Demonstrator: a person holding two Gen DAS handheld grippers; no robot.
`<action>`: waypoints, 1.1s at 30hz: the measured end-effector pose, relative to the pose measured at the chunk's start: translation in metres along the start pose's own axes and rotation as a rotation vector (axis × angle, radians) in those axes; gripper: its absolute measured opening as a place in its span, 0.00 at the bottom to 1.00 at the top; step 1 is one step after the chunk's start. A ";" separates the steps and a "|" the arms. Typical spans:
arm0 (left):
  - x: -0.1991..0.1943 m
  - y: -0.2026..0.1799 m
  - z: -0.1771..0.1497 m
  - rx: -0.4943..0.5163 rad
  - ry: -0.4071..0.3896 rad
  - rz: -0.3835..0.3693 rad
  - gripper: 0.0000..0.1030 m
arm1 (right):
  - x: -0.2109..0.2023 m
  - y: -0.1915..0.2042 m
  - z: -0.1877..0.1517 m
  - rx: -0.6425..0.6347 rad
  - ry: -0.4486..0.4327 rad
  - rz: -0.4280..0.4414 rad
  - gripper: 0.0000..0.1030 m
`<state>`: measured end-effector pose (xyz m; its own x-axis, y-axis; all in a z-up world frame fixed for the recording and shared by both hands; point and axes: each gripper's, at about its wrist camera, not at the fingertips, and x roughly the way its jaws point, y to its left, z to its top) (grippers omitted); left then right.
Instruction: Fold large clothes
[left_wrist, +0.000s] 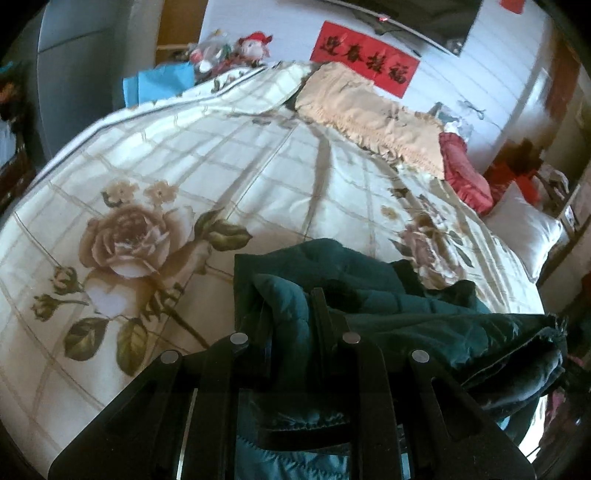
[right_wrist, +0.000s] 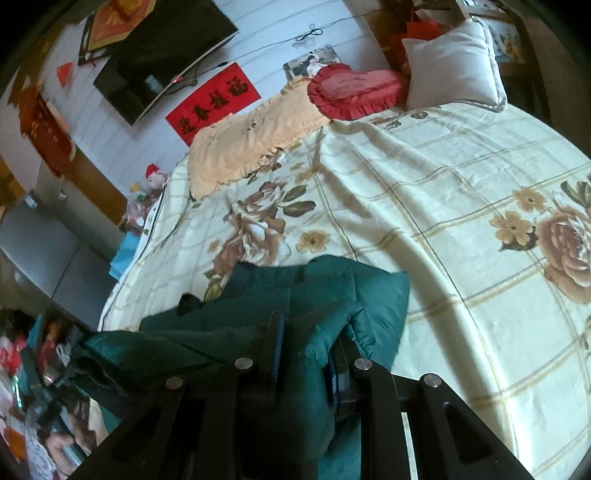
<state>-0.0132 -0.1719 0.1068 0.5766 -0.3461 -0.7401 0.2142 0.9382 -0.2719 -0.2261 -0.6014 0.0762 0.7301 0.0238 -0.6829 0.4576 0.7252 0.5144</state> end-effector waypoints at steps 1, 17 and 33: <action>0.005 0.001 0.001 -0.012 0.007 -0.001 0.16 | 0.007 -0.002 0.001 0.020 0.003 0.000 0.18; -0.016 0.040 0.027 -0.207 0.014 -0.307 0.70 | -0.017 -0.005 0.025 0.082 -0.113 0.089 0.75; 0.037 -0.029 -0.007 0.030 0.043 0.015 0.78 | 0.085 0.150 -0.036 -0.486 0.069 -0.057 0.75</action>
<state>-0.0037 -0.2123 0.0826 0.5459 -0.3308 -0.7698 0.2298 0.9426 -0.2421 -0.1135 -0.4662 0.0771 0.6682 0.0081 -0.7440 0.1944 0.9633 0.1851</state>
